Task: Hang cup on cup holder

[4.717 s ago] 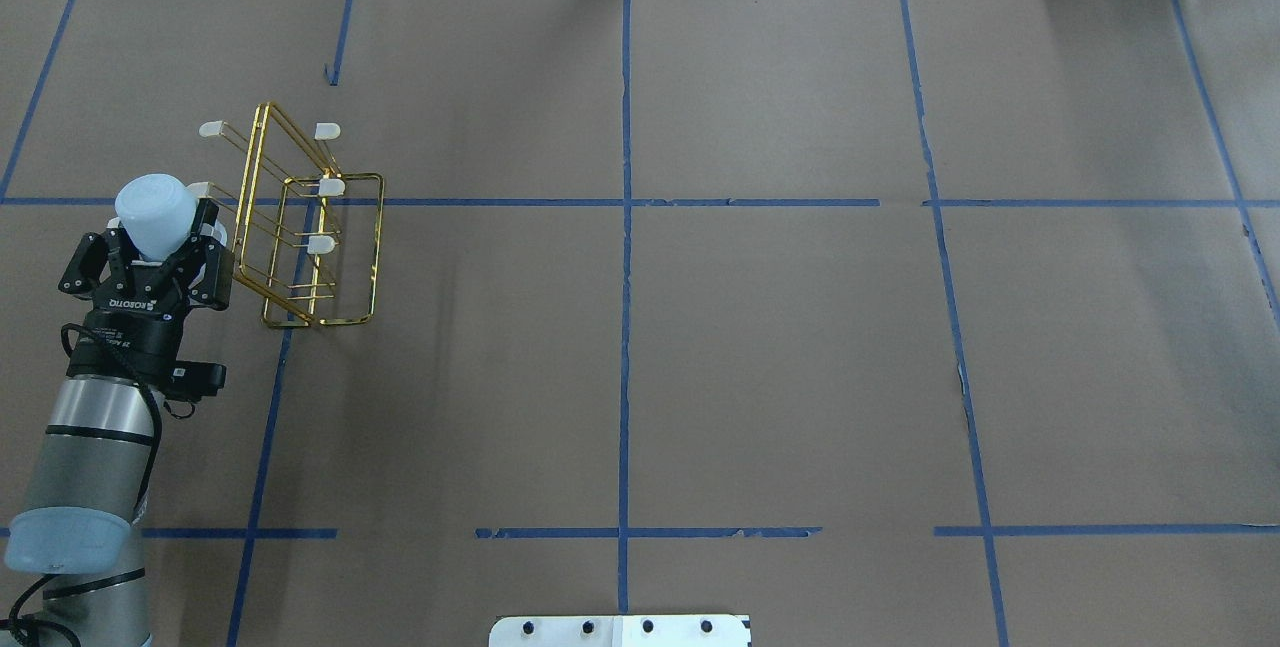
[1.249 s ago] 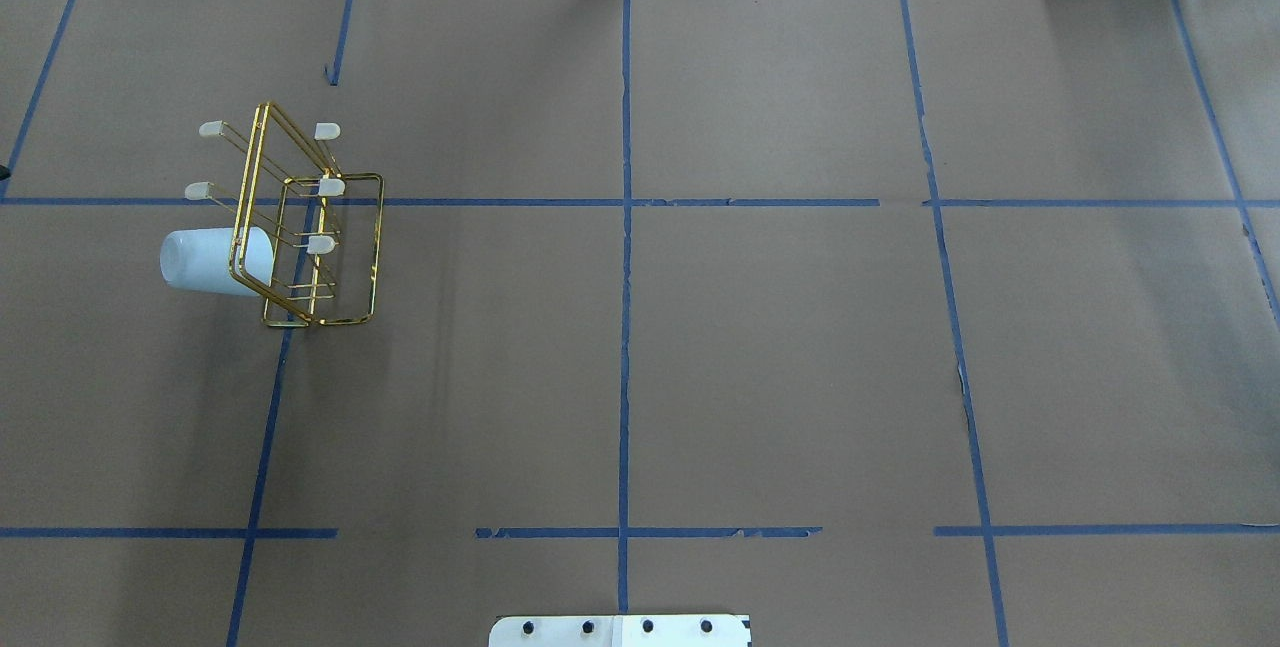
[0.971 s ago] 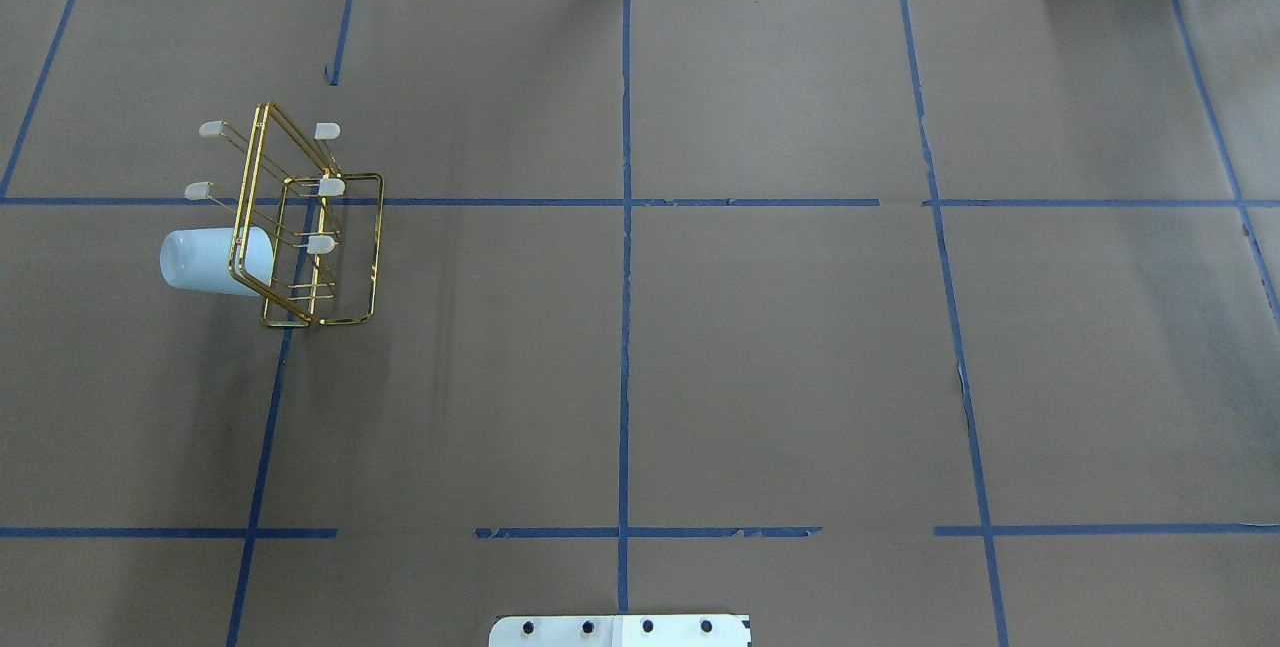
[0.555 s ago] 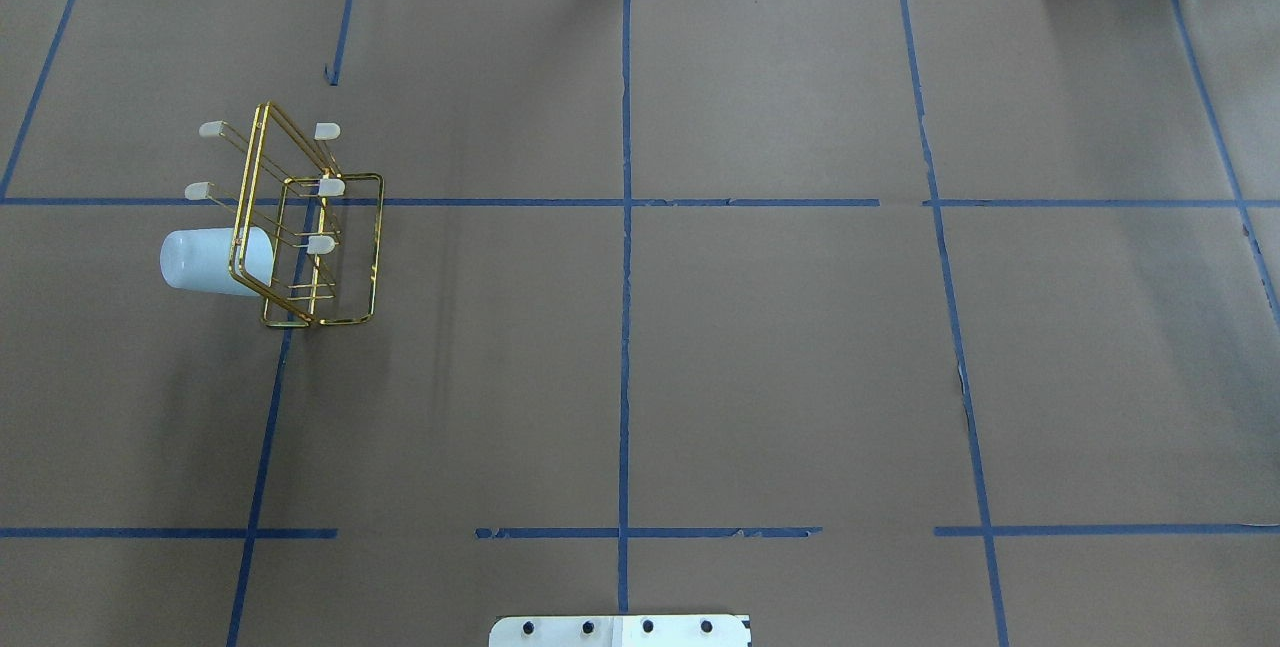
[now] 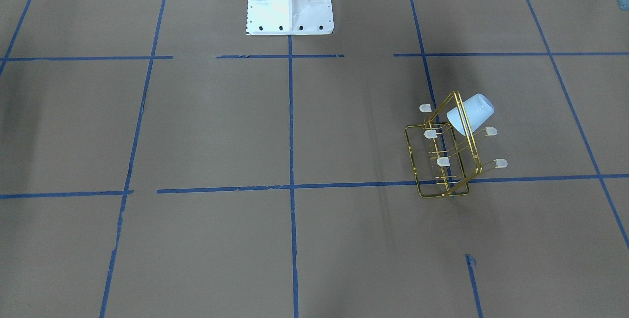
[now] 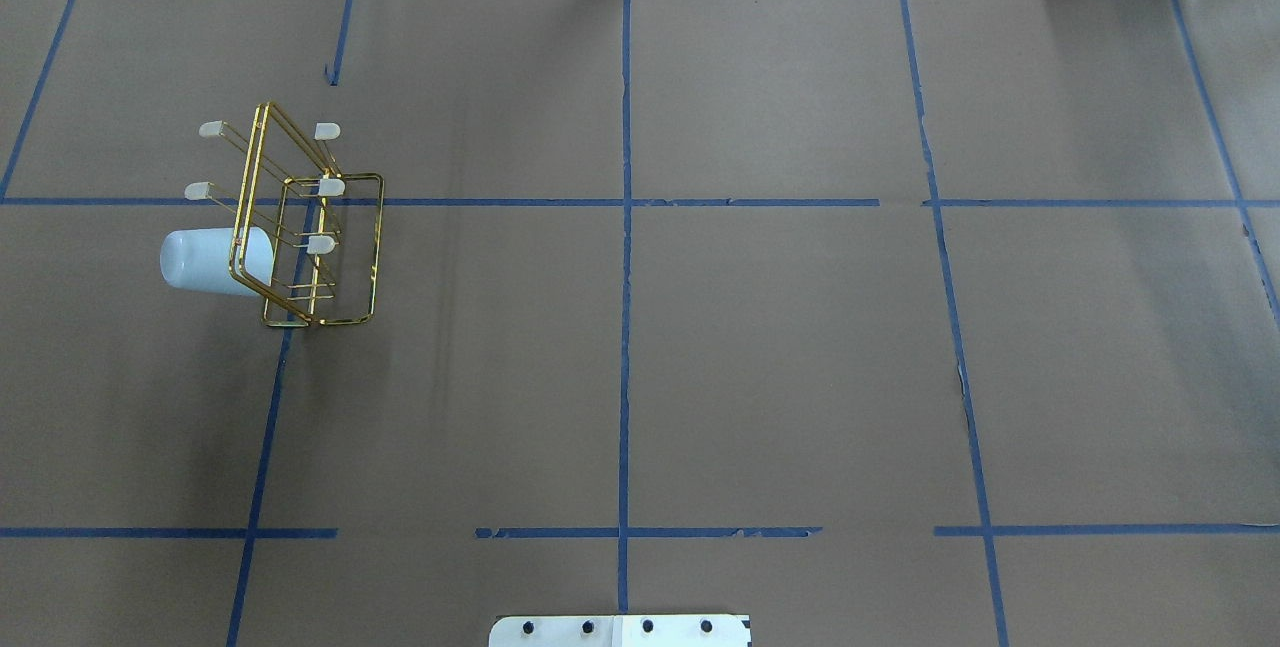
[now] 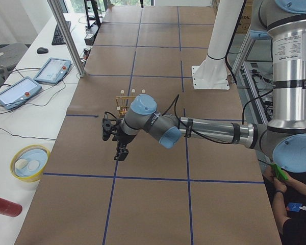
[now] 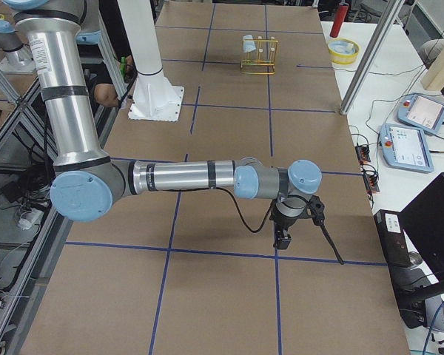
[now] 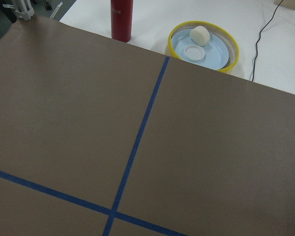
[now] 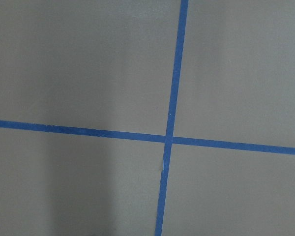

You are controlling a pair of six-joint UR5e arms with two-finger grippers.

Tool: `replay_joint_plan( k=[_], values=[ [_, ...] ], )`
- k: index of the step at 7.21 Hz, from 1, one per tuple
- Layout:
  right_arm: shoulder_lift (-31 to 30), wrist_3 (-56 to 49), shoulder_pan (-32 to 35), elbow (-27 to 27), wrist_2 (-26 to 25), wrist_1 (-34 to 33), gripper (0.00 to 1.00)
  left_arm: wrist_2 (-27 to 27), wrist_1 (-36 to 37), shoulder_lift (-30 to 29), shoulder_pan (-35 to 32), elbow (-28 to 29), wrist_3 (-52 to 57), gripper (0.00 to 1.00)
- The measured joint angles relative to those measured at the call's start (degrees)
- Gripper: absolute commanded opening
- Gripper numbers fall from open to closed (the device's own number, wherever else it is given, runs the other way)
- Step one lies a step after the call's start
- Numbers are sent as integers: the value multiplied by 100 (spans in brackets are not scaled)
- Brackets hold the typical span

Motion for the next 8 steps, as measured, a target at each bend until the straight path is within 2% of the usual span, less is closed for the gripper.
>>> replay_joint_plan(
  k=[3, 5, 8],
  values=[
    [0, 0, 2, 0, 0, 0, 100, -295, 1703, -39, -500, 91, 2662, 100],
    [0, 0, 2, 0, 0, 0, 100, -500, 2632, -103, -724, 112, 3893, 100],
    [0, 0, 2, 0, 0, 0, 100, -935, 3012, -137, -813, 144, 4474, 100]
  ],
)
